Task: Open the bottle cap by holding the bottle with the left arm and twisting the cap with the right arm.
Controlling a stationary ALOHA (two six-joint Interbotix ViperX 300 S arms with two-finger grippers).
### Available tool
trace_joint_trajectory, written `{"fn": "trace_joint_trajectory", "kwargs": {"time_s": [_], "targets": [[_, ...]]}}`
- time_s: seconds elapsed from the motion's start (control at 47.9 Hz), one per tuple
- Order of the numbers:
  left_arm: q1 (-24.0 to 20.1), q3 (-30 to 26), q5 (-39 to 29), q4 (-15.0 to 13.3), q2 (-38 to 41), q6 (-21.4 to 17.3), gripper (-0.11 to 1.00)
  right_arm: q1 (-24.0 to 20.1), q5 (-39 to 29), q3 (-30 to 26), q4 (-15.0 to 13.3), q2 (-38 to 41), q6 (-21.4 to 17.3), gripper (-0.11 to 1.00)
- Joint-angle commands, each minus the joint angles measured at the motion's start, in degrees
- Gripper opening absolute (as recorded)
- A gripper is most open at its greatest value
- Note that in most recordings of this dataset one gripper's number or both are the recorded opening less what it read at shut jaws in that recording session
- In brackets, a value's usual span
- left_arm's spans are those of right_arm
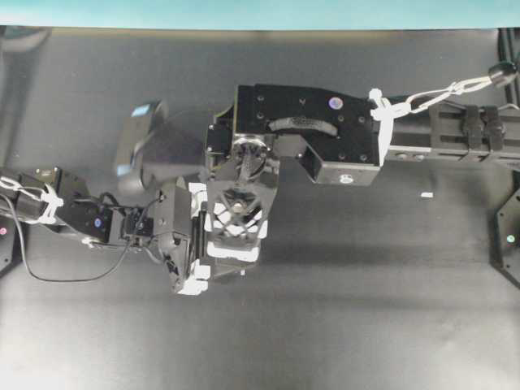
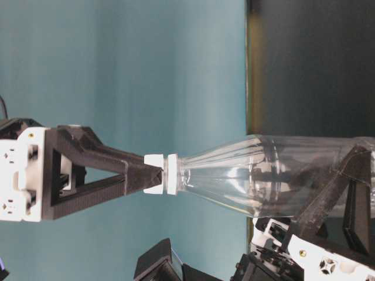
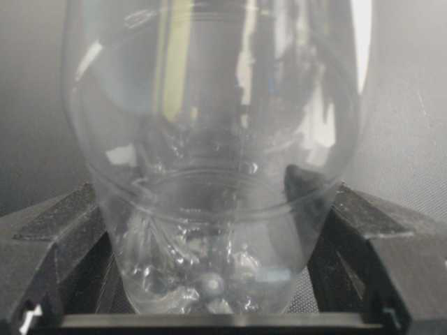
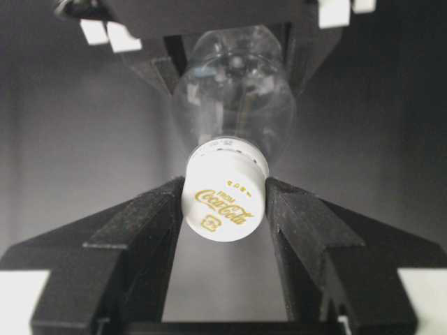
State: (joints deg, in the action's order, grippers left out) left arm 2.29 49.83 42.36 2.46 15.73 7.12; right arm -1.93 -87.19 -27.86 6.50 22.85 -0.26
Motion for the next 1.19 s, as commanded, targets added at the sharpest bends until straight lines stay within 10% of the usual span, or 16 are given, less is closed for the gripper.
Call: {"fn": "trace_joint_trajectory", "kwargs": {"time_s": [0.0,0.397,1.169], "targets": [[0.26,-0.26,-0.53,0.18,0.62,0.09,0.82,-0.09,0.62,-0.26,-0.26,-0.18,5.19,0.38],[0.26,-0.35,-0.62,0.18,0.62,0.09,0.82,-1.49,1.85,0.44,-1.41,-0.18,24.17,0.38],[0.26,-0.35,-0.62,0.18,0.62,0.09,0.82,-2.11,5.19,3.78,-3.34,-2.11,24.08,0.38]]}}
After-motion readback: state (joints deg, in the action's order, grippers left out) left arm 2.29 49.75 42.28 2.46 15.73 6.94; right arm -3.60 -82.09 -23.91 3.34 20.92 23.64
